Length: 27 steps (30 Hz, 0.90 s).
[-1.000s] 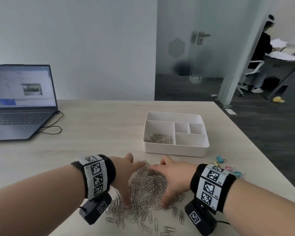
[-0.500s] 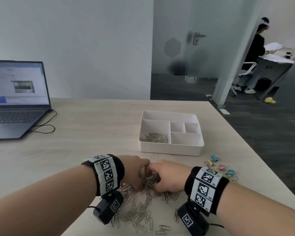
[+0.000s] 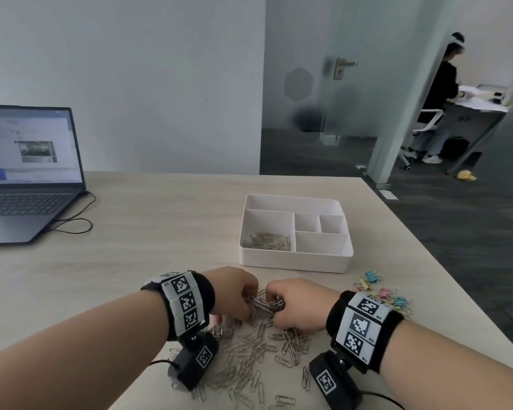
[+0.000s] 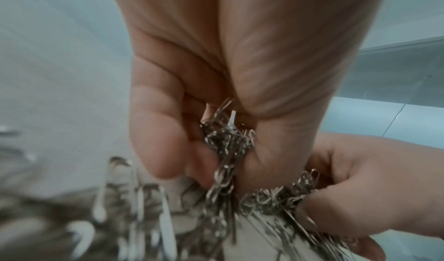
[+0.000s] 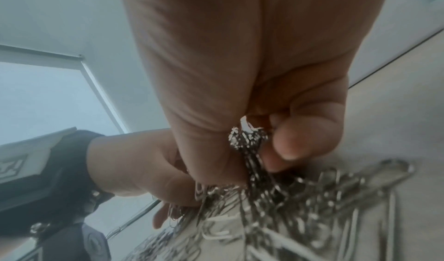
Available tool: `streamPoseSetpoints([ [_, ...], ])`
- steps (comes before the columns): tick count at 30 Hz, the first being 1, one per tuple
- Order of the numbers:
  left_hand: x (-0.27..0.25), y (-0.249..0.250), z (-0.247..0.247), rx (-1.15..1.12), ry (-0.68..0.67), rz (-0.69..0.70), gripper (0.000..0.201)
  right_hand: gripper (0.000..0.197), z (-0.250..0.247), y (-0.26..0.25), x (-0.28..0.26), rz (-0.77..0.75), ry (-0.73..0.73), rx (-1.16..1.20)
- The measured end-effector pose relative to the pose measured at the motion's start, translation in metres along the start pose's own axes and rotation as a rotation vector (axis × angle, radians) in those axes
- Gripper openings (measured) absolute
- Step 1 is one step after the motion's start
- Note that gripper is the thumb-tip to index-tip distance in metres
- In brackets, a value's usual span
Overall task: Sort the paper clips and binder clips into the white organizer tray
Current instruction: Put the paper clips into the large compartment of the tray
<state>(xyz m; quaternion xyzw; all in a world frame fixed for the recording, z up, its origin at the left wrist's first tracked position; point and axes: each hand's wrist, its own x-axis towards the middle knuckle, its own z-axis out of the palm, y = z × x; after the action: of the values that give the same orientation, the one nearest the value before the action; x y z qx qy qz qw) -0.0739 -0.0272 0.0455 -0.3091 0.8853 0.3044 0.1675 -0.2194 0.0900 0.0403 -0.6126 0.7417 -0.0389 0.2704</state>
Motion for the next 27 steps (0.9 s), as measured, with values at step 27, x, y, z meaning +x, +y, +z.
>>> streamPoseSetpoints([
  [27, 0.087, 0.036, -0.077, -0.251, 0.434, 0.013, 0.013, 0.022, -0.011, 0.043, -0.010, 0.081, 0.041, 0.563],
])
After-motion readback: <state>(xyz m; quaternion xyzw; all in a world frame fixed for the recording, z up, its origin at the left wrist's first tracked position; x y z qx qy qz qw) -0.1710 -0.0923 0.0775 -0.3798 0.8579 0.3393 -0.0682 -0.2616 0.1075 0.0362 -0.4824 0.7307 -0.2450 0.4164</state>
